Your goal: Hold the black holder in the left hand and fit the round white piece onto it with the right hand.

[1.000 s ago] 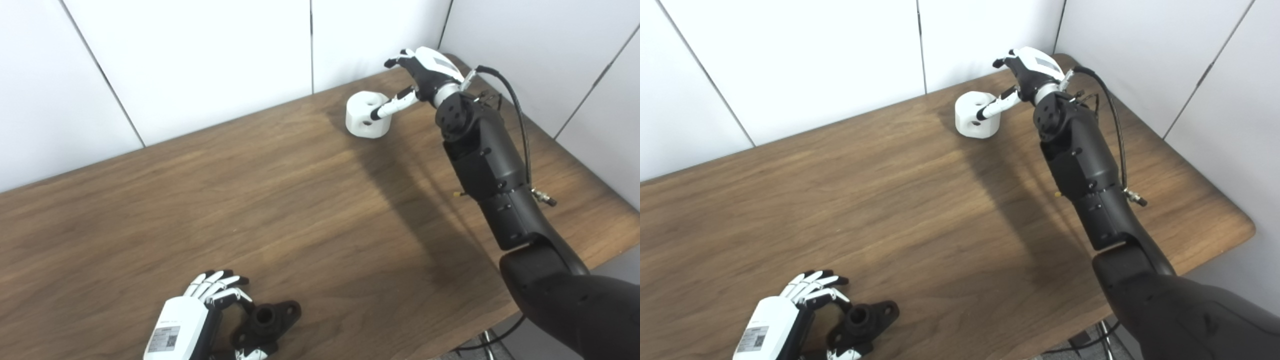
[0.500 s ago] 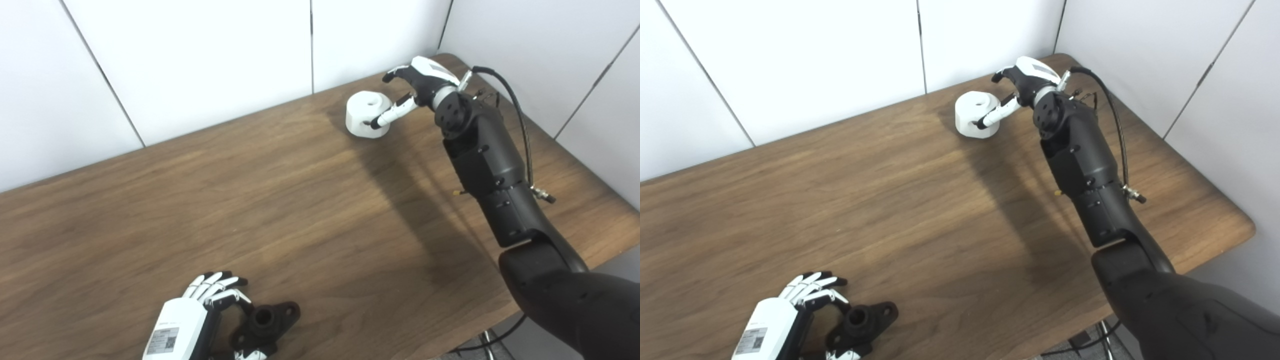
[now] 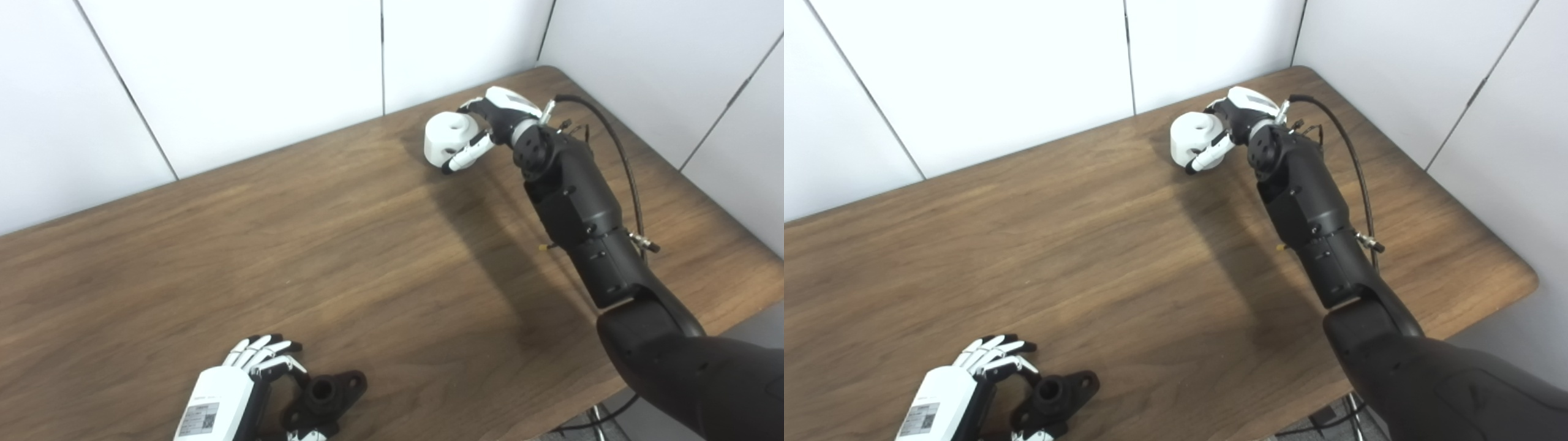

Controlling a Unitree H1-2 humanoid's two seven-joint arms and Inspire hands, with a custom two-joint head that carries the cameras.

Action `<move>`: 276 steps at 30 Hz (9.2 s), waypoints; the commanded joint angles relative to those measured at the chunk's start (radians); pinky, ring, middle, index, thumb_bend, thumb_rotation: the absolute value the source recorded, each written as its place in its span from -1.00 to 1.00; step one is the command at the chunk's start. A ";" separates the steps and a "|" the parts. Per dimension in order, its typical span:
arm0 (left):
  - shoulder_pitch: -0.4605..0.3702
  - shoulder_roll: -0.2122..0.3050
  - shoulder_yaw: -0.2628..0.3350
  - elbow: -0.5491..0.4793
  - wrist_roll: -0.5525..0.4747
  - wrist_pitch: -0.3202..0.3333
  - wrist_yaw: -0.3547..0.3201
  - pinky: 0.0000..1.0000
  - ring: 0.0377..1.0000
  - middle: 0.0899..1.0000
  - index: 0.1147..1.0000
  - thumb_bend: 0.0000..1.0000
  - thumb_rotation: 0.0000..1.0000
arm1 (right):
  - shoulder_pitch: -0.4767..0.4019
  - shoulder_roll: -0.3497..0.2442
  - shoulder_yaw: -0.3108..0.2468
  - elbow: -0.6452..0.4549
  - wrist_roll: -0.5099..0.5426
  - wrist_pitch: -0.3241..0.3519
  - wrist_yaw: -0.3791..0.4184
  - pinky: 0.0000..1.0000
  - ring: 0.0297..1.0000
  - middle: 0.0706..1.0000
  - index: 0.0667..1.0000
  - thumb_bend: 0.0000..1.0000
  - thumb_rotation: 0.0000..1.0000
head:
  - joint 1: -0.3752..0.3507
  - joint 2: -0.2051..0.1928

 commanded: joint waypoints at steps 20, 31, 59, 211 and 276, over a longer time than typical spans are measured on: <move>0.031 0.010 -0.004 0.003 0.047 0.022 -0.029 0.78 0.69 0.50 -0.16 0.04 -0.91 | -0.056 -0.060 0.038 0.010 0.065 -0.001 -0.101 0.78 0.96 0.81 0.47 0.61 -0.38 | 0.008 0.001; 0.032 0.011 -0.005 0.005 0.048 0.024 -0.029 0.79 0.70 0.50 -0.16 0.04 -0.91 | -0.061 -0.073 0.055 0.006 0.100 0.000 -0.134 0.73 0.94 0.81 0.46 0.60 -0.40 | 0.010 0.002; 0.040 0.003 0.000 -0.021 0.049 0.031 -0.034 0.80 0.69 0.48 -0.16 0.04 -0.91 | -0.053 -0.088 0.078 0.005 0.107 -0.001 -0.145 0.71 0.86 0.69 0.27 0.60 -0.45 | 0.019 0.013; -0.105 -0.156 -0.065 0.004 0.174 0.168 -0.132 0.86 0.71 0.50 -0.16 0.03 -0.90 | 0.264 0.196 0.243 -1.084 -0.041 0.000 0.757 0.66 0.78 0.52 -0.11 0.05 -0.70 | 0.392 0.346; -0.104 -0.177 -0.072 -0.056 0.183 0.194 -0.180 0.86 0.71 0.49 -0.16 0.03 -0.89 | 0.264 0.196 0.323 -0.979 -0.074 -0.023 0.639 0.65 0.78 0.52 -0.11 0.05 -0.71 | 0.376 0.385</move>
